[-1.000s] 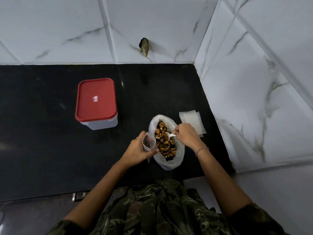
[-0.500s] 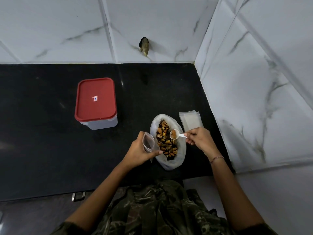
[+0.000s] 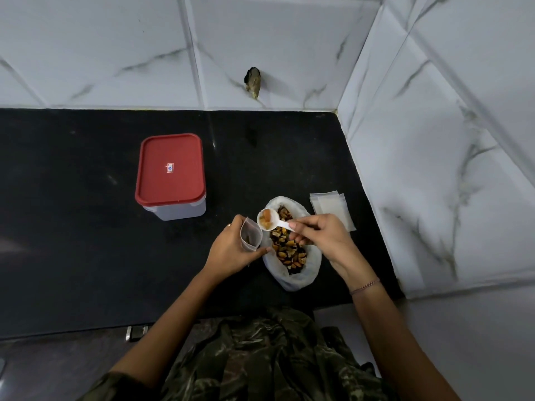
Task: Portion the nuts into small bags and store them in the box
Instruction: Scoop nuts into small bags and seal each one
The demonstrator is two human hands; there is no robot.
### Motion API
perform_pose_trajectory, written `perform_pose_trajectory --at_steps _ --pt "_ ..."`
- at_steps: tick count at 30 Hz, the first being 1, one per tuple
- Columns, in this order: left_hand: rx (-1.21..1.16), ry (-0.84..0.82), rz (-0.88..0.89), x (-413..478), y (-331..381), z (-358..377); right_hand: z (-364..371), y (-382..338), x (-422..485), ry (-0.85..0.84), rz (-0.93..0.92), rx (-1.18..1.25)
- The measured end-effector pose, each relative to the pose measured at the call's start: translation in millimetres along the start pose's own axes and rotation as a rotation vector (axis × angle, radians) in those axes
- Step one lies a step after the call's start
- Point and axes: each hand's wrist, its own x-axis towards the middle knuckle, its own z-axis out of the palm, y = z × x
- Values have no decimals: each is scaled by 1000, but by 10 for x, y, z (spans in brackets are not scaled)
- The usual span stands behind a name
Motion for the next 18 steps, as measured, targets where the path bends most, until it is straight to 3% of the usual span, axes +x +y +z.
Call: perform_pose_trajectory --at_steps 3,7,14,18 --pt "-45 12 4 1 34 -19 219 6 -31 36 -146 -209" --pt "-79 26 -26 -6 62 -61 426 44 -63 205 -392 -544" --pt "-164 60 -18 -7 73 -125 559 339 -69 210 -810 -865" --pt "-165 63 -3 -11 77 -117 557 339 -103 367 -797 -604"
